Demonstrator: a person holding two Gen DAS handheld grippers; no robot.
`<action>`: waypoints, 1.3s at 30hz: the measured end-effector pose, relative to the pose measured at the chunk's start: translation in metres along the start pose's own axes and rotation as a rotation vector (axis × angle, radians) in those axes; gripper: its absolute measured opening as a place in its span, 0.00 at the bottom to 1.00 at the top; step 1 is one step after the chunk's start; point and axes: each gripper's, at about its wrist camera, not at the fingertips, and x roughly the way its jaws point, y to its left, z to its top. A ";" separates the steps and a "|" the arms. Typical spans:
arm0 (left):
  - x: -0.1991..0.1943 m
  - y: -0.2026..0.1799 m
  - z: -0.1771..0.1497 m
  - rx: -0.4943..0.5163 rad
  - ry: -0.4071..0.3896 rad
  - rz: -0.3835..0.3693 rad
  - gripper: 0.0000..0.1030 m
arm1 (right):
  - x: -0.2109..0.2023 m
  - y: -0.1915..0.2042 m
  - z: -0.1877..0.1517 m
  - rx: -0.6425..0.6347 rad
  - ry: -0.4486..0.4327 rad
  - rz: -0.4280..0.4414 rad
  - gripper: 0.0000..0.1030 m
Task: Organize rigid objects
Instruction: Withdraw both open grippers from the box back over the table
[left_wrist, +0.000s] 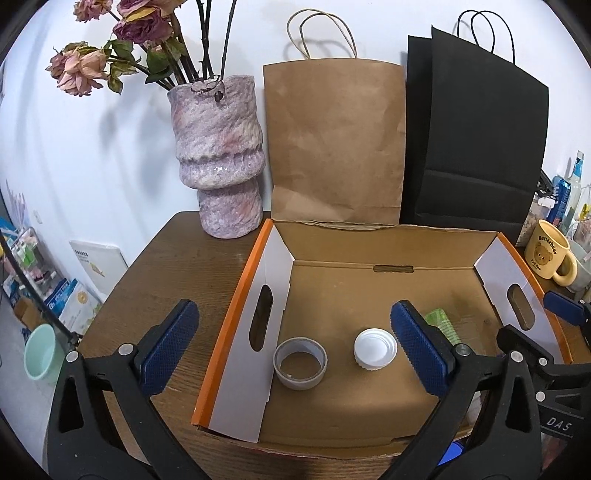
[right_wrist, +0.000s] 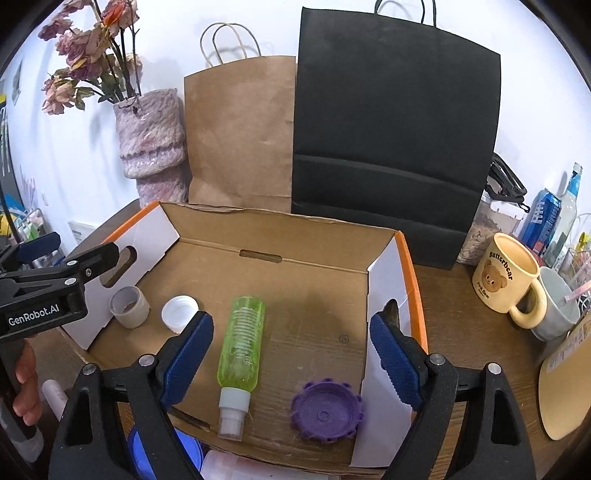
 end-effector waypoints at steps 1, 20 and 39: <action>-0.001 0.000 0.000 -0.001 -0.001 -0.001 1.00 | -0.001 -0.001 0.000 0.004 -0.002 0.006 0.88; -0.037 0.006 -0.013 0.001 -0.034 -0.018 1.00 | -0.036 -0.003 -0.012 0.028 -0.054 0.006 0.88; -0.090 0.024 -0.047 -0.004 -0.042 -0.043 1.00 | -0.094 0.000 -0.045 0.079 -0.070 0.004 0.88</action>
